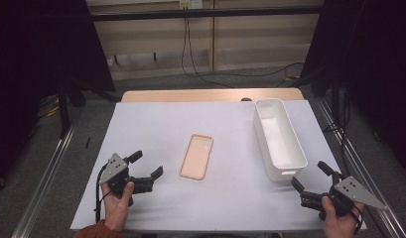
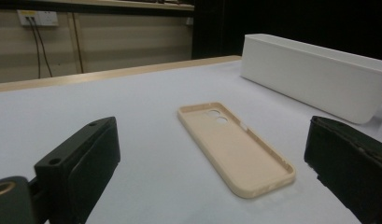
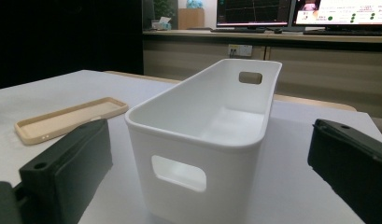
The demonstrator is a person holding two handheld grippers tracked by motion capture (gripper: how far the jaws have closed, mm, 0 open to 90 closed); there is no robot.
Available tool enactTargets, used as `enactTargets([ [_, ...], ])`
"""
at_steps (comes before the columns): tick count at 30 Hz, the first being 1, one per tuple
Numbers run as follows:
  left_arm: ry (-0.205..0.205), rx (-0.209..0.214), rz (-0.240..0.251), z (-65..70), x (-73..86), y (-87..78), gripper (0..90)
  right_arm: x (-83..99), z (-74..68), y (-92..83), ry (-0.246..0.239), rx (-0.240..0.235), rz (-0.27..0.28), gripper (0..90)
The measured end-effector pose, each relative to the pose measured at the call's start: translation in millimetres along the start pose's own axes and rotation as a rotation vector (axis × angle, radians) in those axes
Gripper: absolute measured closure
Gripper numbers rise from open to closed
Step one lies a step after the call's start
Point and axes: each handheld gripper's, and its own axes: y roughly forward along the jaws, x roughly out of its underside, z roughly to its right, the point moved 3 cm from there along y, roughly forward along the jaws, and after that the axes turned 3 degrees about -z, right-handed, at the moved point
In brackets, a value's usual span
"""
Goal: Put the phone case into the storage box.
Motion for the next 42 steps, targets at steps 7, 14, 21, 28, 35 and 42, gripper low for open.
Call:
enactTargets([
  [7, 0.006, 0.019, -0.025, 3.2, -4.8, 14.6, 4.9, 0.1, 0.0, 0.2, -0.001, -0.001, 0.000, 0.0],
  [14, 0.022, 0.041, -0.073, 6.4, -6.7, 22.8, 4.7, 0.5, -0.8, 0.6, -0.002, -0.005, -0.004, 0.0],
  [21, 0.047, 0.062, -0.066, 6.2, -9.9, 30.9, 3.3, 0.5, -1.3, 1.0, -0.004, -0.009, -0.006, 0.0],
  [28, 0.046, 0.059, -0.064, 4.3, -15.5, 42.5, 3.2, 0.6, -1.0, 0.9, -0.003, -0.008, -0.005, 0.0],
  [35, 0.057, 0.071, -0.069, 6.4, -24.8, 55.9, 3.0, 0.5, -1.9, 1.6, -0.006, -0.014, -0.006, 0.0],
  [42, 0.072, 0.075, -0.061, 5.2, -38.7, 65.4, 2.7, 0.7, -1.6, 1.7, -0.005, -0.016, -0.007, 0.0],
])
